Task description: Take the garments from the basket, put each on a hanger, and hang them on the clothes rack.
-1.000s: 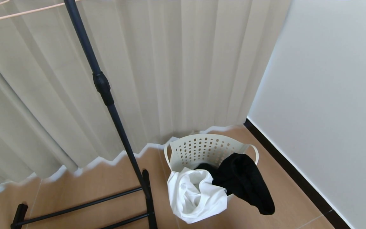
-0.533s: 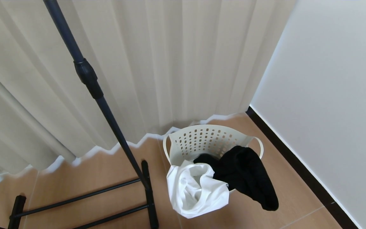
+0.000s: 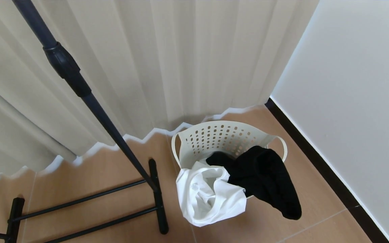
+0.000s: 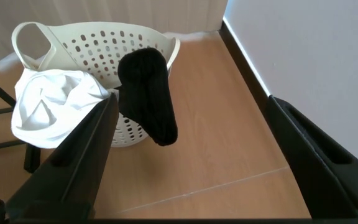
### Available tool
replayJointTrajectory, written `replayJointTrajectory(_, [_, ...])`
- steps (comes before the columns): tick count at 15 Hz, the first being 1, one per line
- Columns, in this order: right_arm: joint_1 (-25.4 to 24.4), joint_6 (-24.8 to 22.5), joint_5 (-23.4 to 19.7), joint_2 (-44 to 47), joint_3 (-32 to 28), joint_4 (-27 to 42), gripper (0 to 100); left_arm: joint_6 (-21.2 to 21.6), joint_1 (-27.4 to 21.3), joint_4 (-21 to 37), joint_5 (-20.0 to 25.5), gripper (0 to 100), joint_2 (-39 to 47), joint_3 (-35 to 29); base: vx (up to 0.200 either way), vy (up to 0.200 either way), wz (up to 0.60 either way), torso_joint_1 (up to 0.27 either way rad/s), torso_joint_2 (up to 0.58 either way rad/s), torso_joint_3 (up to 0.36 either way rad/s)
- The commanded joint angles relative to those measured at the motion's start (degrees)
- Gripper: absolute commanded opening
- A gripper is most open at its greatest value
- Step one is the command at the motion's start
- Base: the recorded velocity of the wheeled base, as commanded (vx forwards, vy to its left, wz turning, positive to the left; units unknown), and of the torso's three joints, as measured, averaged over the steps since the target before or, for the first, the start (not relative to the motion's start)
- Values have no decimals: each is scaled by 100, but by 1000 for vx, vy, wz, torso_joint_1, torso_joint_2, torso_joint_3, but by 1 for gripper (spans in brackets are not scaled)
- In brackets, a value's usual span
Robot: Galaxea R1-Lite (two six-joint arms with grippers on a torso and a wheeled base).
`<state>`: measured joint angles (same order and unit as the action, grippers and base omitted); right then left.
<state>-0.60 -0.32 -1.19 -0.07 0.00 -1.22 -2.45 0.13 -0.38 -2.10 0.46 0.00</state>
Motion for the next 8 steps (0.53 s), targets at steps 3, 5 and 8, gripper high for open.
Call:
replayJointTrajectory(3, [-2, -3, -4, 7, 0, -1, 100, -10, -13, 3, -1, 100, 15, 0, 0, 0, 0, -1, -1, -199])
replayJointTrajectory(5, [-2, -3, -4, 7, 0, -1, 100, -10, -13, -6, -1, 100, 15, 0, 0, 0, 0, 2, 5, -198])
replayJointTrajectory(8, [-2, -39, -12, 7, 0, -1, 100, -19, -5, -6, -1, 100, 6, 0, 0, 0, 0, 9, 4, -191])
